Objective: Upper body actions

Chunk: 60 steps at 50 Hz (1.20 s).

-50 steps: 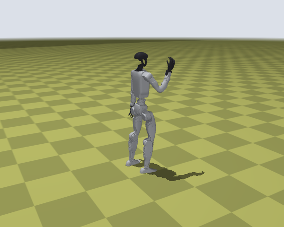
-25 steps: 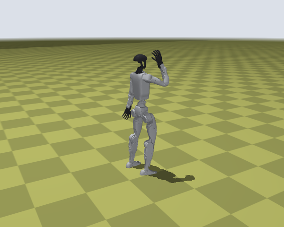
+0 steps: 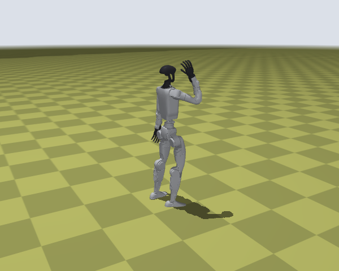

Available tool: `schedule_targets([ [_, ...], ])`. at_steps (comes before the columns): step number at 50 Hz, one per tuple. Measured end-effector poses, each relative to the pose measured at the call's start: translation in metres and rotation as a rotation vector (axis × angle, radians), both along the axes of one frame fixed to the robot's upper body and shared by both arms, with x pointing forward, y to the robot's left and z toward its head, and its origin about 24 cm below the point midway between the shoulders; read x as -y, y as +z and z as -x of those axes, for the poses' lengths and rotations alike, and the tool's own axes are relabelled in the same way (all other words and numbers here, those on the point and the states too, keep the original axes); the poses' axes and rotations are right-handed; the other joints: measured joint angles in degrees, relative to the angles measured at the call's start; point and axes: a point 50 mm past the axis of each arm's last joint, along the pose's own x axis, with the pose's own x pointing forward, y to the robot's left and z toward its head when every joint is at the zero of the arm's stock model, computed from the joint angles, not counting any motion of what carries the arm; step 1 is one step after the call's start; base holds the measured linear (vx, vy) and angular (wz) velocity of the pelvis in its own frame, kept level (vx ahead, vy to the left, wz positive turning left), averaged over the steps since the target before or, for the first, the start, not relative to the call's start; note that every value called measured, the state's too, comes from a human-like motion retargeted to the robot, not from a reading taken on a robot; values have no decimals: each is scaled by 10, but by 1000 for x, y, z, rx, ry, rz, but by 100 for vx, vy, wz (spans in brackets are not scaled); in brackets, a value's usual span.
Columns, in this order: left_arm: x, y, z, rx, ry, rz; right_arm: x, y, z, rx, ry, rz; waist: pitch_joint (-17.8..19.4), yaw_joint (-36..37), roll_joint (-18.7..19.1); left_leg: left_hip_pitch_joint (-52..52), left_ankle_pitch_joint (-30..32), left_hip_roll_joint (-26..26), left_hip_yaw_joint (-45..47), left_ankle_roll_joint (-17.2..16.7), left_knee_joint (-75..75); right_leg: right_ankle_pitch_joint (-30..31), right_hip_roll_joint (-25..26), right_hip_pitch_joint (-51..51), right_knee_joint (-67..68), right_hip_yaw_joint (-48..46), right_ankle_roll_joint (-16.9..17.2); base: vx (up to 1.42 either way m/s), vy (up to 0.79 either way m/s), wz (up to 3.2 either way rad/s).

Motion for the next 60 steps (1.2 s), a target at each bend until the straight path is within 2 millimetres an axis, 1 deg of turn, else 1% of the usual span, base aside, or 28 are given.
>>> schedule_targets([
  [7,9,-2,2,35,58,25,2,0,0,3,-40,-5,-1,-1,-1,-7,6,7,4,-21,23,1,12,9,-22,15,-9,0,-11,-16],
  [13,8,-1,4,51,65,-4,4,1,0,10,-54,3,0,-4,-3,-30,20,18,14,-45,65,1,18,7,-36,27,-20,-4,-14,-14],
  [15,7,-1,4,61,75,-17,4,1,1,11,-51,1,0,-7,-5,-46,33,21,13,-58,91,1,18,4,-39,30,-22,-7,-13,-6],
  [19,4,0,2,89,103,-45,5,2,1,15,-53,1,2,-10,-17,-99,82,16,-7,-90,173,1,7,-3,-45,38,-26,-8,-10,-6],
  [21,1,1,0,95,108,-57,6,2,1,15,-64,3,4,-3,-27,-127,104,9,-19,-98,217,3,-2,-5,-47,48,-26,-6,-10,-24],
  [23,0,1,-2,100,111,-66,7,2,0,11,-75,6,4,-12,-28,-136,110,0,-48,-92,233,2,-4,-6,-48,39,-27,-4,-8,27],
  [25,0,1,-2,105,127,-64,6,3,-1,5,-73,11,5,-17,-29,-139,90,-4,-66,-90,235,2,-5,-5,-47,37,-26,-2,-3,4],
  [27,1,1,0,108,149,-57,5,3,-2,1,-64,20,9,0,-36,-142,63,-2,-56,-84,221,4,-6,-5,-45,63,-26,2,-2,-105],
  [28,1,1,1,108,157,-56,5,3,-2,0,-60,24,11,17,-38,-138,55,-4,-47,-74,201,5,-3,-6,-44,83,-26,5,0,-127],
  [30,0,2,4,102,153,-60,5,4,-2,0,-65,29,11,19,-31,-122,39,1,-51,-57,146,3,8,-2,-43,91,-26,8,2,-65],
  [33,-1,2,7,78,124,-64,6,5,-1,8,-91,25,9,16,-14,-97,49,12,-32,-27,64,-3,27,6,-42,93,-24,11,4,-14],
  [35,-1,2,7,59,98,-61,9,5,1,16,-114,15,1,-5,-5,-85,24,-2,-101,-27,51,-7,31,6,-42,78,-20,10,6,46],
  [36,-1,2,8,53,90,-58,9,4,2,18,-114,12,-2,-15,-3,-83,22,10,-59,-27,51,-8,30,6,-41,74,-18,7,8,35],
  [37,0,2,8,49,84,-55,9,4,2,21,-113,10,-3,-21,-2,-82,23,16,-36,-26,48,-8,29,5,-40,75,-16,6,11,-18],
  [38,1,2,8,50,78,-51,8,4,3,23,-108,8,-2,-18,-2,-81,28,7,-52,-25,42,-6,29,5,-39,84,-15,5,13,-50],
  [40,2,1,4,66,63,-44,8,4,5,29,-101,5,2,-16,-2,-70,29,12,-23,-26,35,-3,28,4,-37,97,-11,3,13,-59],
  [45,8,-1,-2,86,8,-11,8,6,0,9,-119,11,1,-8,-2,-45,18,1,-8,-4,16,2,23,3,-35,122,-2,6,15,-45],
  [49,11,-2,-4,73,-24,17,7,5,0,6,-111,11,1,-9,0,-34,12,-4,-3,3,8,6,21,-1,-29,140,9,5,17,-39],
  [55,10,-2,-8,60,-81,25,5,5,3,29,-136,5,2,-8,-1,-19,1,-12,8,16,0,6,14,-7,-16,155,21,4,15,-24],
  [60,11,-2,-7,52,-90,34,5,5,3,32,-147,1,4,-5,-3,-15,-10,-21,1,26,1,7,7,-10,-5,163,33,3,19,-13],
])
